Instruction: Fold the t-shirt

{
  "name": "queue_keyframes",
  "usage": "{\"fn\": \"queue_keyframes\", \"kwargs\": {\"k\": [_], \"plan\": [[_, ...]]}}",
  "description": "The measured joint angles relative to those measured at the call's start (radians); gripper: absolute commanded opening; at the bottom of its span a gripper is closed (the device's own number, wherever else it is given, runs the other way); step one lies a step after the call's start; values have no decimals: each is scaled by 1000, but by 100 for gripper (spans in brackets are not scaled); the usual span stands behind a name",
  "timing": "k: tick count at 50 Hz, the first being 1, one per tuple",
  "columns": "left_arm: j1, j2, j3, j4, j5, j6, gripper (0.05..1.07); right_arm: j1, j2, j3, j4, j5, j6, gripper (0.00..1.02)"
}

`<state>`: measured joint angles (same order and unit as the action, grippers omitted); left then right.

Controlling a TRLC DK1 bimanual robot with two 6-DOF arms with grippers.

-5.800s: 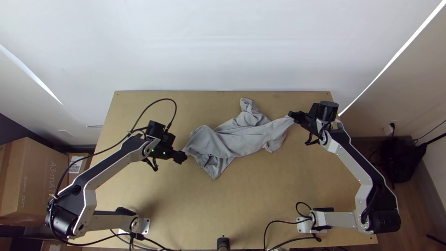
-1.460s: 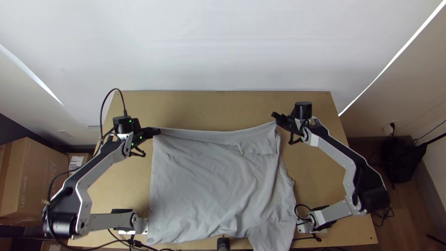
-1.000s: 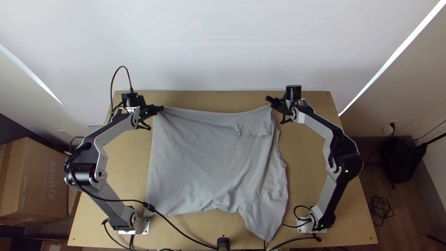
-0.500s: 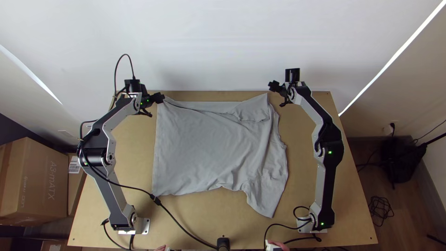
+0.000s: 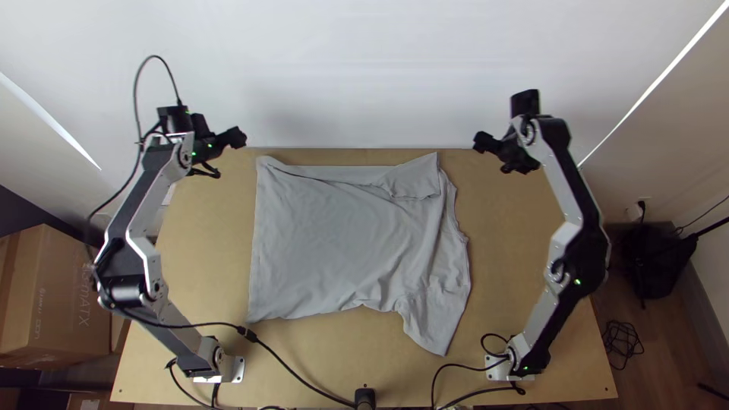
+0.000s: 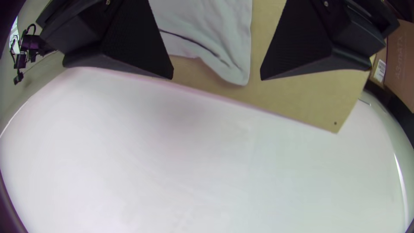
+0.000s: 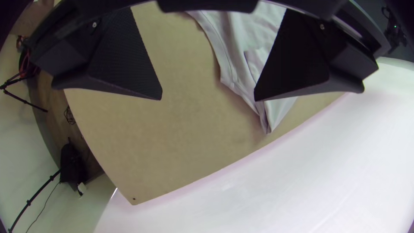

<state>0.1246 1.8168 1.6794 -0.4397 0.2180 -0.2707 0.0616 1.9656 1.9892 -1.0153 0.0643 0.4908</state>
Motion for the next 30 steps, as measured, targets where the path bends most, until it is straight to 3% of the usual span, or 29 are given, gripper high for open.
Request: {"fn": "queue_keyframes", "kwargs": {"k": [4, 11, 18, 25, 30], "plan": [[6, -101, -42, -1, 30, 0, 102, -47, -121, -124, -3, -58, -30, 97], [7, -274, -131, -23, 49, 1, 102, -150, -291, -368, -8, -271, -100, 98], [7, -425, -230, -75, 64, 1, 102, -237, -460, -603, -11, -415, -193, 98], [7, -541, -281, -134, 76, 2, 102, -274, -605, -788, -26, -479, -311, 97], [7, -617, -311, -163, 79, 6, 102, -274, -680, -895, -36, -489, -383, 84]]}}
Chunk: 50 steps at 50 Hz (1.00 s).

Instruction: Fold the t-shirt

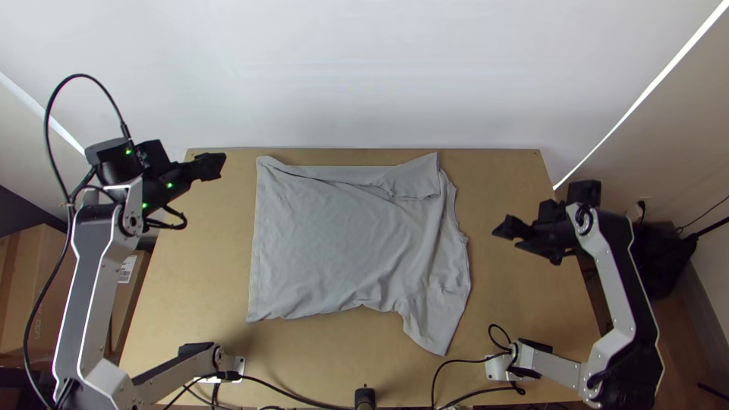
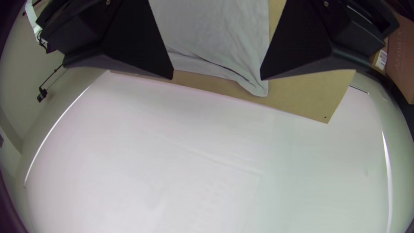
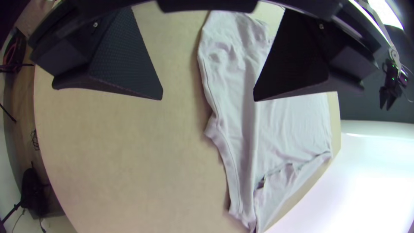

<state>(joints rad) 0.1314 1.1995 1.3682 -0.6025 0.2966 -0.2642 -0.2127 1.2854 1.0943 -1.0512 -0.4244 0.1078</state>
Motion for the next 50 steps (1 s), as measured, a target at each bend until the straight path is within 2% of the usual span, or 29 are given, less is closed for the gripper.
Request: {"fn": "queue_keyframes", "kwargs": {"k": [7, 14, 19, 21, 50], "plan": [[0, -65, -21, -29, 0, 10, 102, 4, -50, -130, -13, -3, -75, 83], [0, -88, -38, -39, 0, 11, 102, 62, -50, -236, -18, -2, -118, 83], [1, -90, -47, -40, 0, 10, 102, 114, -50, -292, -28, 4, -129, 59], [2, -90, -51, -40, 0, 10, 102, 131, -50, -306, -26, 9, -134, 54], [6, -90, -61, -41, 0, 11, 102, 222, 81, -346, 146, 16, -118, 54]]}}
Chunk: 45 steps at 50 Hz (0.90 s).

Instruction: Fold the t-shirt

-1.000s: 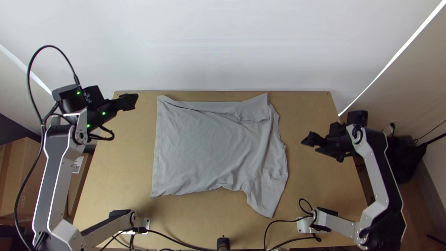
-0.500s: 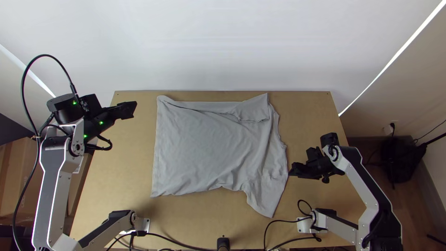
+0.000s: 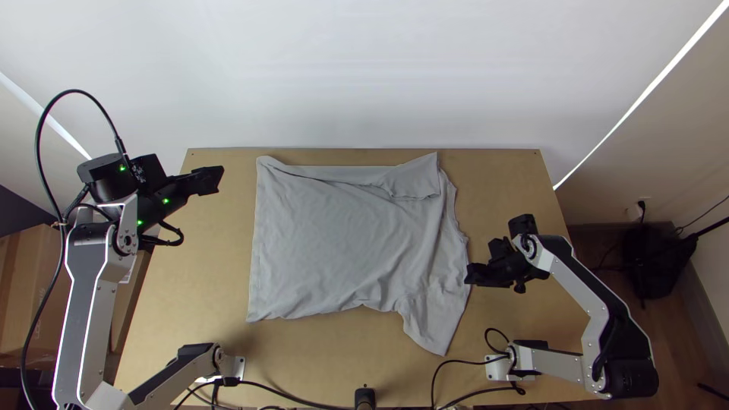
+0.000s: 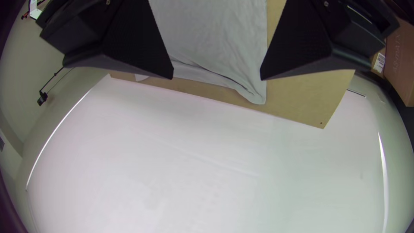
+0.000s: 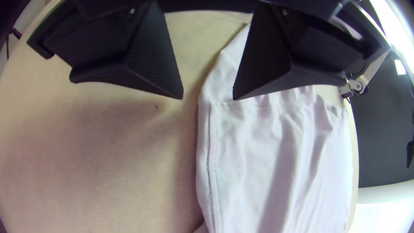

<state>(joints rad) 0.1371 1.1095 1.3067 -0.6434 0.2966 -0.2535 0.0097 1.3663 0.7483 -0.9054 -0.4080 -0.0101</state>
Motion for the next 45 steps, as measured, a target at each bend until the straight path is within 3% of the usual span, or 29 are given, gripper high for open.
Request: {"fn": "queue_keyframes", "kwargs": {"k": [5, 7, 11, 12, 20, 36, 45], "plan": [[0, 0, 0, -1, 0, 0, 102, 24, 27, -13, 14, 8, 6, 51], [1, 0, 0, -4, 0, 0, 102, 36, 39, -16, 15, 7, 6, 39], [2, 0, 0, -7, 0, 1, 102, 58, 40, -21, 35, 9, 10, 4], [2, 0, 0, -8, 0, 4, 102, 64, 40, -24, 46, 8, 10, 2], [-10, 0, -2, -137, 0, 114, 102, 81, 40, -42, 97, 11, 10, 2], [-40, -32, -208, -529, -14, 613, 102, 81, 4, -43, 101, 26, 17, 2], [-42, -48, -368, -626, -93, 805, 102, 81, -22, -43, 100, 26, 37, 2]]}}
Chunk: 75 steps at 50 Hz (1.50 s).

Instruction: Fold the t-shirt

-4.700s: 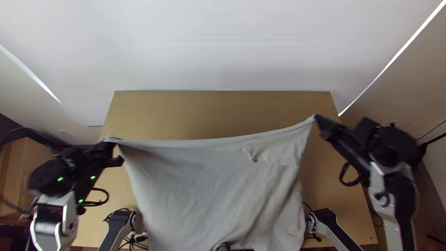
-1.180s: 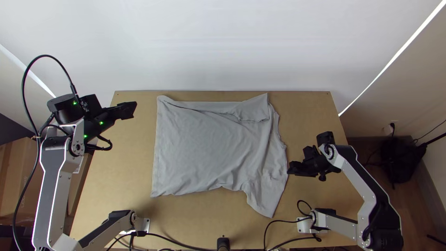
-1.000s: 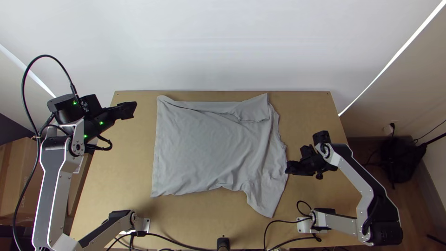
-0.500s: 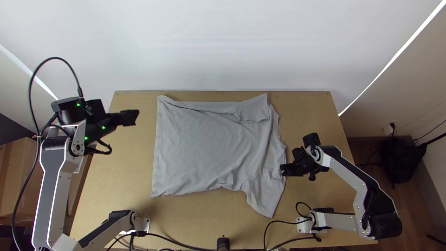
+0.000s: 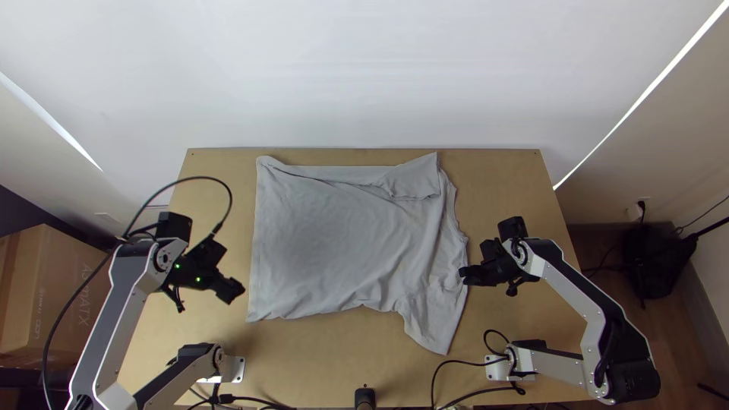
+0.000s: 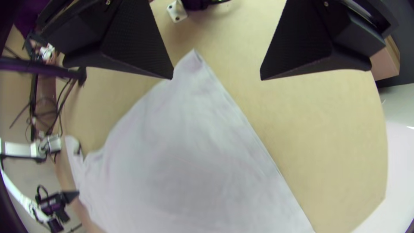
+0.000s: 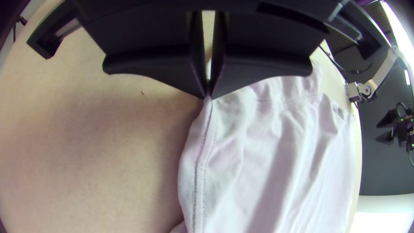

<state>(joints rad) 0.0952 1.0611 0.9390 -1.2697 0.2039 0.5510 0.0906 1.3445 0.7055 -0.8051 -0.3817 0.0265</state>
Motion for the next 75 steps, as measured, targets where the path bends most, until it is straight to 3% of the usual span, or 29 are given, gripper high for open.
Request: {"fn": "queue_keyframes", "kwargs": {"k": [8, 19, 32, 48, 55, 65, 75], "plan": [[-32, -34, -105, -26, -90, 89, 102, 0, -27, 0, -8, 0, 6, 2], [-163, -56, -220, -16, -169, 109, 102, 0, -37, 0, -15, 0, 8, 2], [-342, -31, -270, 47, -183, 70, 102, 0, -66, 0, -16, 0, 26, 2], [-433, 83, -270, 163, -187, -10, 100, -13, -94, -27, -18, 0, 26, 2], [-435, 110, -272, 193, -187, -20, 84, -20, -101, -31, -18, 0, 26, 2], [-435, 133, -300, 251, -190, -21, 9, -24, -111, -31, -18, 0, 26, 2], [-393, 130, -294, 299, -148, -55, 8, -77, -151, -32, -18, 0, 26, 2]]}}
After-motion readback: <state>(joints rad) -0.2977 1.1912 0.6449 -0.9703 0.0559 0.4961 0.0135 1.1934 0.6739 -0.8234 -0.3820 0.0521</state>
